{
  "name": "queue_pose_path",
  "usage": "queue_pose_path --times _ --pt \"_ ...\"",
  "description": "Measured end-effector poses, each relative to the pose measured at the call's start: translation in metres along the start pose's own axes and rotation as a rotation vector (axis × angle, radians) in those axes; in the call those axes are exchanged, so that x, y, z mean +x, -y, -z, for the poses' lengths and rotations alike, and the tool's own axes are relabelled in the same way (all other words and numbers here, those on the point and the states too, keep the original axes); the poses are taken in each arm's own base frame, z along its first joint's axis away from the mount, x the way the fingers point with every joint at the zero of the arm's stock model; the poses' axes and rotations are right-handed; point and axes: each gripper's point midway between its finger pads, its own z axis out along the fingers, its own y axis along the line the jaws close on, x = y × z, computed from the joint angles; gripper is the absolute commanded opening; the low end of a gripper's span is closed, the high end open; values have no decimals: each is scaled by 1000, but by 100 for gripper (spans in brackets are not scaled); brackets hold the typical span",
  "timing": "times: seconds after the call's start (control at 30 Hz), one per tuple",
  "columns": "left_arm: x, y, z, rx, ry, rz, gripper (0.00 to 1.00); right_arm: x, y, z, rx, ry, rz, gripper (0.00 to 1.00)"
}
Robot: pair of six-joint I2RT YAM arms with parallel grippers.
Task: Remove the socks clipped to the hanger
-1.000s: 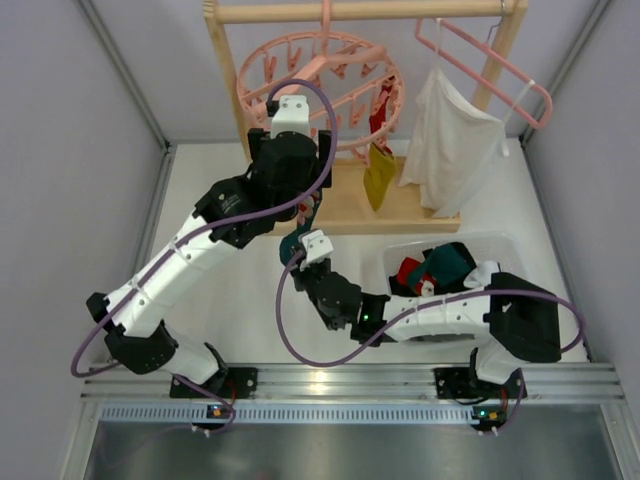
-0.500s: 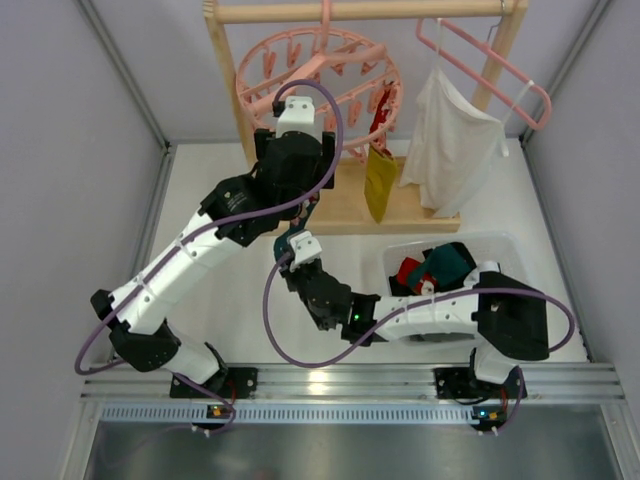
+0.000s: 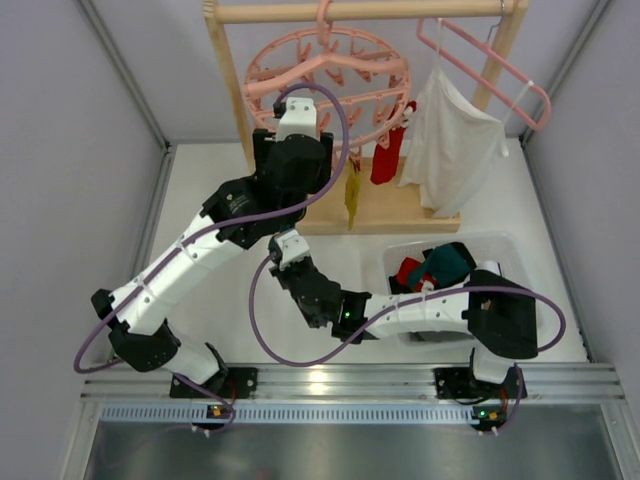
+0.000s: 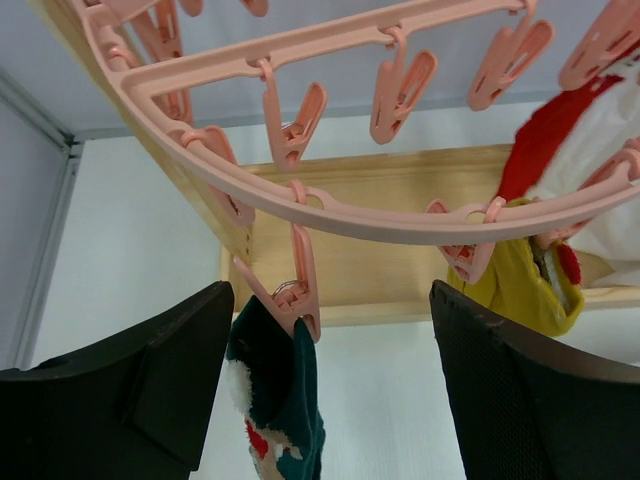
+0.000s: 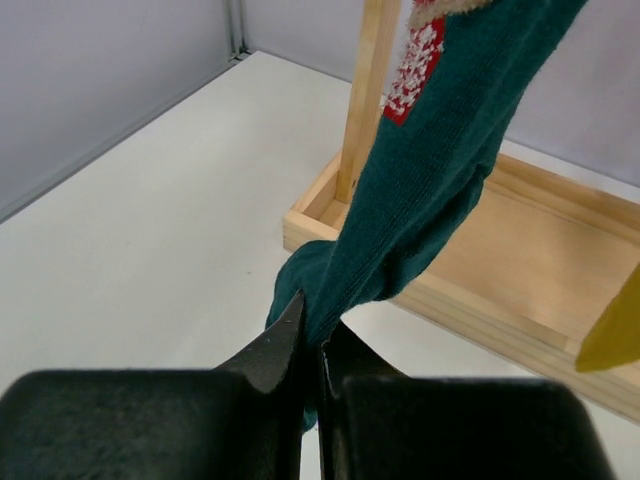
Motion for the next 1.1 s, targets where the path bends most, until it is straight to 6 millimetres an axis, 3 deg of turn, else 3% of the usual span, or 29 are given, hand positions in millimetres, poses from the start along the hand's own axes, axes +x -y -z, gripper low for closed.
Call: queue_pose_path --times 0.7,1.1 --pt "16 -20 -31 -165 -26 -94 65 6 -13 4 -24 -9 39 0" --pt "13 -17 -32 -156 -25 -94 67 10 -14 2 -17 -15 55 0"
